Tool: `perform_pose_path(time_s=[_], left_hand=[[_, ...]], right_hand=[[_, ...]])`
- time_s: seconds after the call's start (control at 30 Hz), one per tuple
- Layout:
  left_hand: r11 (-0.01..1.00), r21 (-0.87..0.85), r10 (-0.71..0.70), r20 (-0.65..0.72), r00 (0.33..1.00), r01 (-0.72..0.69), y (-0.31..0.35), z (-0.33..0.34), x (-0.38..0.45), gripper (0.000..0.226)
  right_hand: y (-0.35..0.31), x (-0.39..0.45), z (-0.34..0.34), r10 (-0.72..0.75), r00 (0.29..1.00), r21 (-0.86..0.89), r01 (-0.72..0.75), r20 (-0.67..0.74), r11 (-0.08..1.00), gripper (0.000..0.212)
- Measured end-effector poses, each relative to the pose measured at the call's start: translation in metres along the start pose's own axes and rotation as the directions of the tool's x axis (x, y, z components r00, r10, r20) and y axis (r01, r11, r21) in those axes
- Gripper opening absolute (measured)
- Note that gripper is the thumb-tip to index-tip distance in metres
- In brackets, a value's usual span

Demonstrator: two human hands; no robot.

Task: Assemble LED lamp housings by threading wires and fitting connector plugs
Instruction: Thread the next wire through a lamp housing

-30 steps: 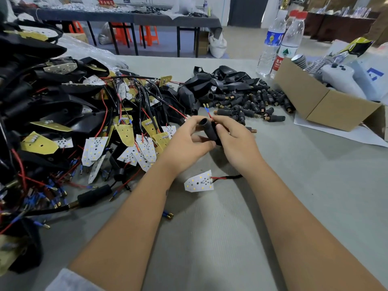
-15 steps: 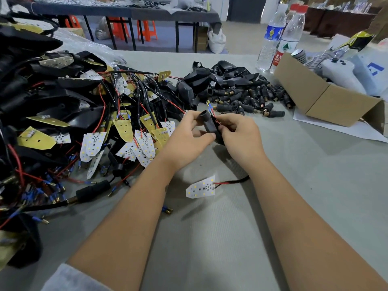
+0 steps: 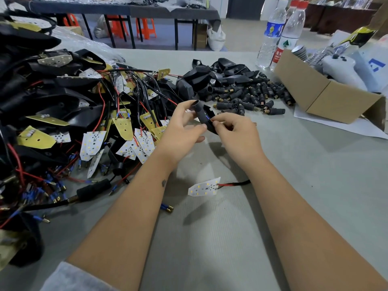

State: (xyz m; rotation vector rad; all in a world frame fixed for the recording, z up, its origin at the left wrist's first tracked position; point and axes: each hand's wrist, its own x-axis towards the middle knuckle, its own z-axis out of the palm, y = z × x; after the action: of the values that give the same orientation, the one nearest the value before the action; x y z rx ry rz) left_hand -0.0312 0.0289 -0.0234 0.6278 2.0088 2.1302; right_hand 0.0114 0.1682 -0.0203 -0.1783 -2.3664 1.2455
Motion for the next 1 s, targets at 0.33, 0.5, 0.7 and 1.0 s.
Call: perform_pose_path(time_s=[0.33, 0.5, 0.7, 1.0], left_hand=[[0.998, -0.059, -0.016, -0.008, 1.000, 0.015, 0.003, -0.001, 0.001, 0.013], [0.999, -0.053, 0.006, -0.012, 1.000, -0.006, -0.001, -0.003, 0.003, 0.013], [1.000, -0.019, 0.013, 0.025, 1.000, -0.013, -0.003, 0.000, 0.004, 0.018], [0.999, 0.031, -0.032, 0.056, 0.998, 0.030, -0.002, 0.003, 0.002, 0.023]], right_hand=[[-0.005, -0.002, 0.002, -0.065, 0.997, -0.054, 0.063, -0.031, 0.997, 0.016], [-0.005, -0.003, 0.002, -0.065, 0.997, 0.045, 0.067, -0.051, 0.997, 0.015], [-0.011, -0.004, 0.003, -0.090, 0.995, 0.130, 0.095, -0.045, 0.987, 0.016], [-0.016, -0.007, 0.002, -0.022, 0.999, 0.278, 0.031, -0.035, 0.960, 0.026]])
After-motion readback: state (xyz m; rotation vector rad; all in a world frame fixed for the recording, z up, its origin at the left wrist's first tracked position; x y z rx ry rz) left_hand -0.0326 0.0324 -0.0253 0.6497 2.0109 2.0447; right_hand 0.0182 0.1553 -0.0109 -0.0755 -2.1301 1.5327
